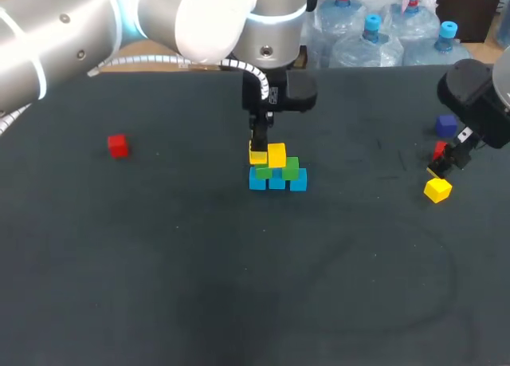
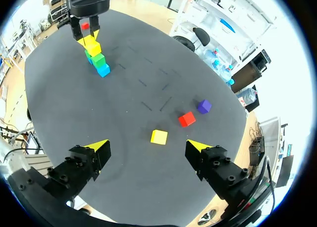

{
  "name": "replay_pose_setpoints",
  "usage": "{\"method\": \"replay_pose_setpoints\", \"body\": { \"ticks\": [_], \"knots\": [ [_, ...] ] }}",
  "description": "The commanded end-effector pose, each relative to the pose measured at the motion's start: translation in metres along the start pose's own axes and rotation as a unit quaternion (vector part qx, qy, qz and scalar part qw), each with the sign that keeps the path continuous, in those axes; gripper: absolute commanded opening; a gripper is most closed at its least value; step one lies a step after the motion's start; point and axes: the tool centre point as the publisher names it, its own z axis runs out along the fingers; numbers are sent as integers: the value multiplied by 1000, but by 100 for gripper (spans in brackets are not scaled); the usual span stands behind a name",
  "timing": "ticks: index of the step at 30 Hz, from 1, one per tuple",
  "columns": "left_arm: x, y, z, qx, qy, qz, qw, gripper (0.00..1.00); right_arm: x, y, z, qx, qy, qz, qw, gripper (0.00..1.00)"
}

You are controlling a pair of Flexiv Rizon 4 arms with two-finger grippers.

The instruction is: Place the blue cubes, place green cubes on the blue cubes, place the yellow cubes on the green cubes, then place the red cubes on the yellow cubes, and place purple cube on the red cubes.

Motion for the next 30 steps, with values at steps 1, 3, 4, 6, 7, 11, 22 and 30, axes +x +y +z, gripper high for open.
{"method": "replay_pose_setpoints", "body": {
  "ticks": [1,3,4,6,7,11,22,30],
  "knots": [
    [0,2,1,3,1,0,1000,0,1,1,1,2,-1,1,1000,100],
    [0,2,1,3,0,0,1000,0,1,1,1,2,-1,1,1000,100],
    [0,2,2,3,1,0,1000,0,1,1,1,2,-1,1,1000,100],
    [0,1,3,4,1,0,1000,0,1,1,1,2,-1,1,1000,100],
    [0,1,3,4,1,0,1000,0,1,1,1,2,-1,1,1000,100],
    [0,1,5,5,1,0,1000,0,1,1,1,2,-1,1,1000,100],
    [-1,1,8,6,4,3,1000,0,1,1,1,2,-1,1,1000,100],
    [-1,2,9,5,4,2,1000,0,1,1,1,2,-1,1,1000,100]
  ]
}}
